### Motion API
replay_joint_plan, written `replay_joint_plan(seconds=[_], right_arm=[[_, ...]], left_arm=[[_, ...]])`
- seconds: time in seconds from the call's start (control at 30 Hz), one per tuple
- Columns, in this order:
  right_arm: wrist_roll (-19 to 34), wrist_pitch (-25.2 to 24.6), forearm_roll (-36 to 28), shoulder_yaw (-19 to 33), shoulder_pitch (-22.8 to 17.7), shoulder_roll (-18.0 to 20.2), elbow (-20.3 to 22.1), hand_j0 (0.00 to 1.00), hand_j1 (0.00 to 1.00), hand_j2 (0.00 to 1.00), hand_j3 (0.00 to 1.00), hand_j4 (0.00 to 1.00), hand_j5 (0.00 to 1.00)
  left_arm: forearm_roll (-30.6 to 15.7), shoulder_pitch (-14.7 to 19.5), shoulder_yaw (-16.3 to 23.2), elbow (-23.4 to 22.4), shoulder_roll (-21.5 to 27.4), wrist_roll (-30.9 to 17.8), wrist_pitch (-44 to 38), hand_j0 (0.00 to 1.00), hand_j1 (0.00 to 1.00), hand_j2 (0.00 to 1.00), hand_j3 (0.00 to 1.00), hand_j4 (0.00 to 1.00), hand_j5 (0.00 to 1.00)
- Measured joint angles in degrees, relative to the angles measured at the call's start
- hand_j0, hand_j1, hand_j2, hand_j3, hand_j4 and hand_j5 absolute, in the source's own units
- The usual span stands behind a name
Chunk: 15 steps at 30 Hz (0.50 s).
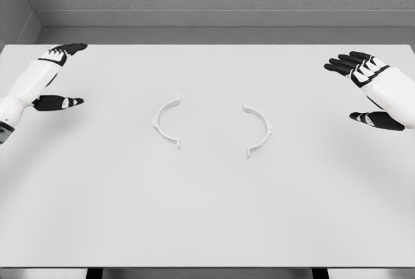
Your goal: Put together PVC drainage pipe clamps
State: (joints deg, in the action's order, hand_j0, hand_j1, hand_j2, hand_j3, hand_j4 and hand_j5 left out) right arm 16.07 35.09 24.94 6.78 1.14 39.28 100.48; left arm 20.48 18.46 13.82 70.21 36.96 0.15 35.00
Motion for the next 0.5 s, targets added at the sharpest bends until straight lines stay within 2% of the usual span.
replay_joint_plan(seconds=[0.17,0.3,0.33,0.4,0.5], right_arm=[[-0.1,0.0,0.2,-1.8,1.2,0.0,0.1,1.00,1.00,1.00,1.00,1.00,1.00],[-0.2,-0.5,1.9,-8.2,10.6,-0.2,-1.2,1.00,1.00,1.00,1.00,1.00,1.00],[-0.1,-1.2,2.7,-10.2,12.9,-0.6,-2.3,1.00,1.00,1.00,1.00,1.00,1.00],[-0.1,-2.3,4.6,-13.4,15.9,-2.0,-5.2,1.00,1.00,1.00,1.00,1.00,1.00],[0.0,-3.3,6.4,-16.8,16.1,-3.4,-8.1,1.00,1.00,1.00,1.00,1.00,1.00]], left_arm=[[0.0,-0.4,1.5,1.2,0.0,0.0,0.0,1.00,1.00,1.00,1.00,1.00,1.00],[0.7,0.9,4.8,1.5,-0.7,0.0,0.0,1.00,1.00,1.00,1.00,1.00,1.00],[0.9,2.7,6.1,1.5,-0.8,0.0,0.0,1.00,1.00,1.00,1.00,1.00,1.00],[1.9,3.6,9.0,1.5,-1.0,0.0,0.0,1.00,1.00,1.00,1.00,1.00,1.00],[2.9,3.6,11.3,1.6,-1.1,0.0,0.0,1.00,1.00,1.00,1.00,1.00,1.00]])
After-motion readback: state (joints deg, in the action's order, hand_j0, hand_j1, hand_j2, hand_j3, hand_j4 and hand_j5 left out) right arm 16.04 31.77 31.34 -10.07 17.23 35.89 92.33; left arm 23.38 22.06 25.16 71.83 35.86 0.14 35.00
